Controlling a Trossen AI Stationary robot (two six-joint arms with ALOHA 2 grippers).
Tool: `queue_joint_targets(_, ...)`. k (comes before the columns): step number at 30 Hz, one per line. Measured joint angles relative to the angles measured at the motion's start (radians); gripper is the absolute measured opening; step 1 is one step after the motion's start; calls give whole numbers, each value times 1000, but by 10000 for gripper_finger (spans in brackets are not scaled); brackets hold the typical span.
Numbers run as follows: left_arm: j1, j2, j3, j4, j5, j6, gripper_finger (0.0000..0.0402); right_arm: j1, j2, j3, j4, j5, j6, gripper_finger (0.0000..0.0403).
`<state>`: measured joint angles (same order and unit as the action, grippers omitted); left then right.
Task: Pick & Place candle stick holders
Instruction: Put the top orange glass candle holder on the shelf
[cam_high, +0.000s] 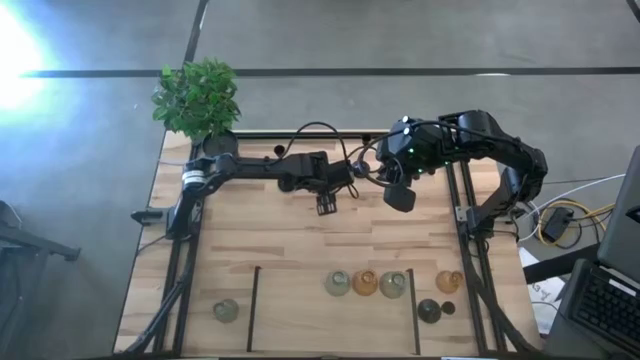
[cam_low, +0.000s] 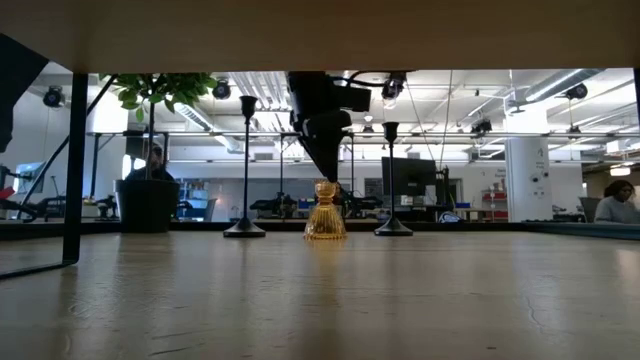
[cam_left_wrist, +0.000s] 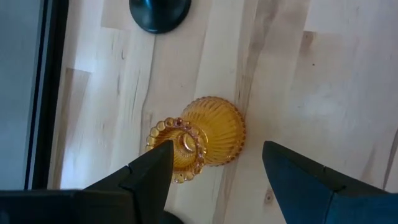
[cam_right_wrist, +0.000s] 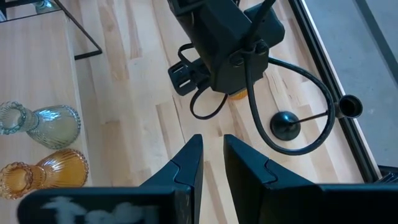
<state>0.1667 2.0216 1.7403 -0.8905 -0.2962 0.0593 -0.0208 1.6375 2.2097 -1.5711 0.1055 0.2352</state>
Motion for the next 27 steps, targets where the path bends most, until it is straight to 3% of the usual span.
queue_joint_targets(18, 6, 0, -106, 115, 3, 26, 239, 1, 0, 0, 0, 0, 0, 56)
queue_joint_targets(22, 6, -3, -117, 108, -8, 26, 194, 0, 0, 0, 0, 2, -3, 56)
queue_joint_targets(27, 6, -4, -119, 108, -28, 24, 98, 0, 0, 0, 0, 3, -3, 56)
